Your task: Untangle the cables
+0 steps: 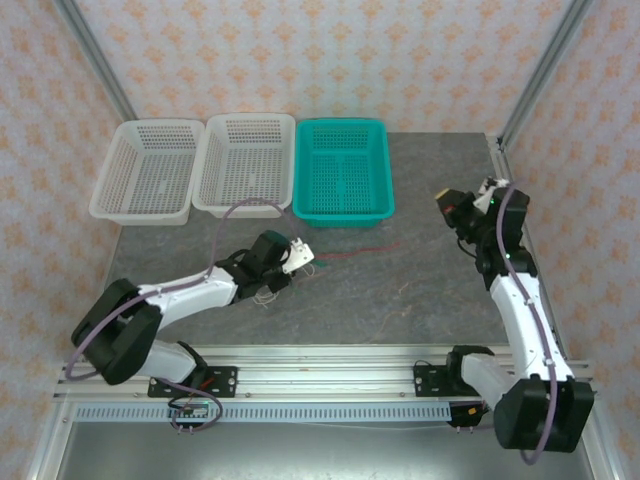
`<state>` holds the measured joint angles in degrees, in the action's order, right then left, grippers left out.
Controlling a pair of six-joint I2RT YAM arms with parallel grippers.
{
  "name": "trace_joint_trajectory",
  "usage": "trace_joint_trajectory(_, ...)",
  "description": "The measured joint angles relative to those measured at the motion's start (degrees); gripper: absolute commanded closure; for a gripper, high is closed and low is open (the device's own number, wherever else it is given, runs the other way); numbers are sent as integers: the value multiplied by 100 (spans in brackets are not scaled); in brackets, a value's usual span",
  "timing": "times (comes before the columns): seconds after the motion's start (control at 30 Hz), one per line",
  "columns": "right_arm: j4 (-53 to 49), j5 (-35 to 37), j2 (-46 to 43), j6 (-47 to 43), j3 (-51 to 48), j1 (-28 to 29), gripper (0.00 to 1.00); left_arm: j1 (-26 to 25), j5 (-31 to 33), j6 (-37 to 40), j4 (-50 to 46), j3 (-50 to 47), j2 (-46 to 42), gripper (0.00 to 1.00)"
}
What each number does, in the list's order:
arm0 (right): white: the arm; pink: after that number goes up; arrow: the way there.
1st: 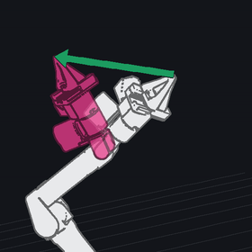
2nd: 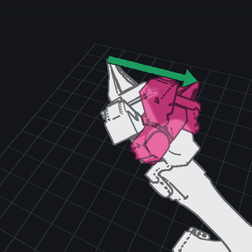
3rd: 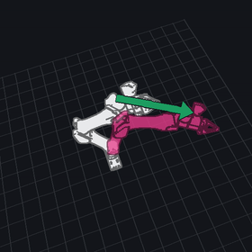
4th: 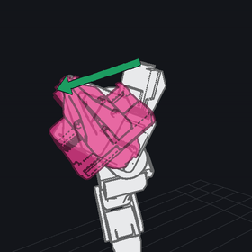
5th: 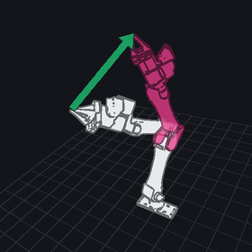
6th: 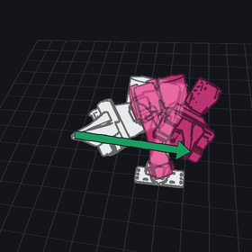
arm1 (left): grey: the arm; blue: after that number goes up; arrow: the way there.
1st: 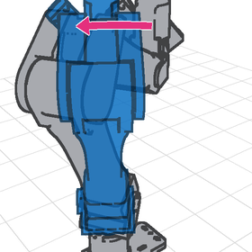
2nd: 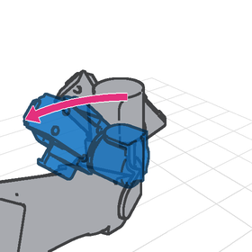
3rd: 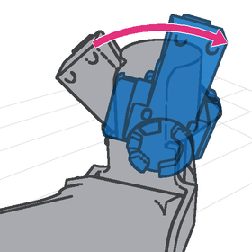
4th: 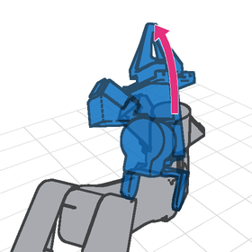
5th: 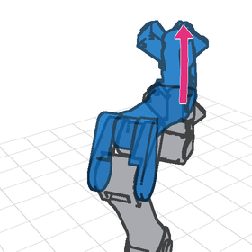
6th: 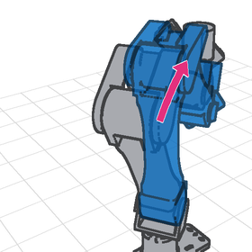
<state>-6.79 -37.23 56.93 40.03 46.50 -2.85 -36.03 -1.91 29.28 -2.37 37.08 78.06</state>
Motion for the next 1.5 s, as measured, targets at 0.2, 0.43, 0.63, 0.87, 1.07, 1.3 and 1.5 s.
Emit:
trace_joint_trajectory(0.2,-450,109,483,-487,184,470,100,2,94,-282,-87,39,-417,23)
trace_joint_trajectory(0.43,-627,223,420,-627,157,533,100,-140,-146,-734,-479,229,-828,23)
trace_joint_trajectory(0.63,-398,234,420,-520,92,533,83,-584,-866,-1187,-1084,1786,-321,30)
trace_joint_trajectory(0.87,-350,240,295,-551,85,533,65,-1078,-772,-1084,-2065,3705,1781,30)
trace_joint_trajectory(1.07,-350,282,-57,-623,37,533,57,-1233,-671,-734,-2583,4146,2900,30)
trace_joint_trajectory(1.3,-348,308,-96,-627,-68,533,50,-1235,-352,-415,-2848,4900,3877,33)
trace_joint_trajectory(1.5,-354,372,-114,-627,-133,533,48,-1263,-186,-402,-2892,4935,4205,68)
